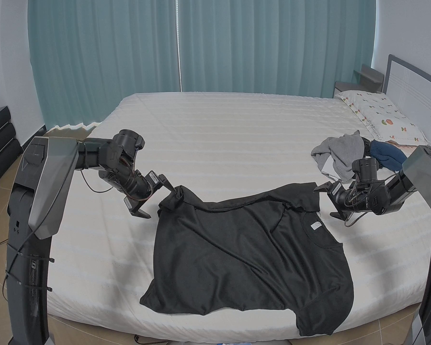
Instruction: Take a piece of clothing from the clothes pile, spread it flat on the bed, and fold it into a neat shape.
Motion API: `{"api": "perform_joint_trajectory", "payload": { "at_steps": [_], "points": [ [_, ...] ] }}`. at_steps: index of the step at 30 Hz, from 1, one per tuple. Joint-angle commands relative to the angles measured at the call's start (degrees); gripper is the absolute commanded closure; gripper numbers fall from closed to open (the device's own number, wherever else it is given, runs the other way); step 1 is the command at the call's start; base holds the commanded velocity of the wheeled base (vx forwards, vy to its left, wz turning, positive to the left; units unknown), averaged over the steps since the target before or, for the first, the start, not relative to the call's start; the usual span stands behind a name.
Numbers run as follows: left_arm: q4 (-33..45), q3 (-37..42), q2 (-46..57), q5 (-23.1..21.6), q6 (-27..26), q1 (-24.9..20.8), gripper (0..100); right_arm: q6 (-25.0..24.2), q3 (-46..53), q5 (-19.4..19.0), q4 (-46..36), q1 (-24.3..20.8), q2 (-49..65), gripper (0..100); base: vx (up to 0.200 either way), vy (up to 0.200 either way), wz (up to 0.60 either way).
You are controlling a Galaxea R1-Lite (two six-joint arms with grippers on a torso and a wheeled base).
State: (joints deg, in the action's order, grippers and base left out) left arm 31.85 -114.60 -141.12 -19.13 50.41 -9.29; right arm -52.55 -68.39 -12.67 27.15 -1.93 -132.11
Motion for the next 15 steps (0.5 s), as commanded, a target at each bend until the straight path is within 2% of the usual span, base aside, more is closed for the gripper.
{"api": "perform_joint_trajectory", "payload": {
  "at_steps": [1,2,3,4,5,11,15],
  "points": [
    [-1.88,0.01,1.20,0.14,1.45,0.59,0,-3.08,1.06,-0.17,2.29,-0.10,1.50,0,0.000,0.000,0.00],
    [-1.88,0.01,1.20,0.14,1.45,0.59,0,-3.08,1.06,-0.17,2.29,-0.10,1.50,0,0.000,0.000,0.00],
    [-3.55,0.01,0.14,0.67,1.54,0.06,0,-6.51,1.24,-0.08,5.02,-0.27,1.15,0,0.000,0.000,0.00],
    [-4.17,0.01,-0.39,1.02,1.54,-0.20,0,-7.21,1.42,-0.08,5.46,-0.27,1.06,0,0.000,0.000,0.00],
    [-4.43,0.01,-0.56,1.20,1.54,-0.38,0,-7.39,1.59,-0.08,5.63,-0.27,1.06,0,0.000,0.000,0.00],
    [-11.02,0.01,-4.25,9.28,1.45,-3.10,0,-11.61,4.23,-0.34,8.89,-0.18,1.50,0,0.000,0.000,0.00],
    [-12.43,0.01,-5.83,10.34,1.18,-3.72,0,-12.13,6.69,-0.25,12.49,-0.18,1.94,0,0.000,0.000,0.00]
  ]
}}
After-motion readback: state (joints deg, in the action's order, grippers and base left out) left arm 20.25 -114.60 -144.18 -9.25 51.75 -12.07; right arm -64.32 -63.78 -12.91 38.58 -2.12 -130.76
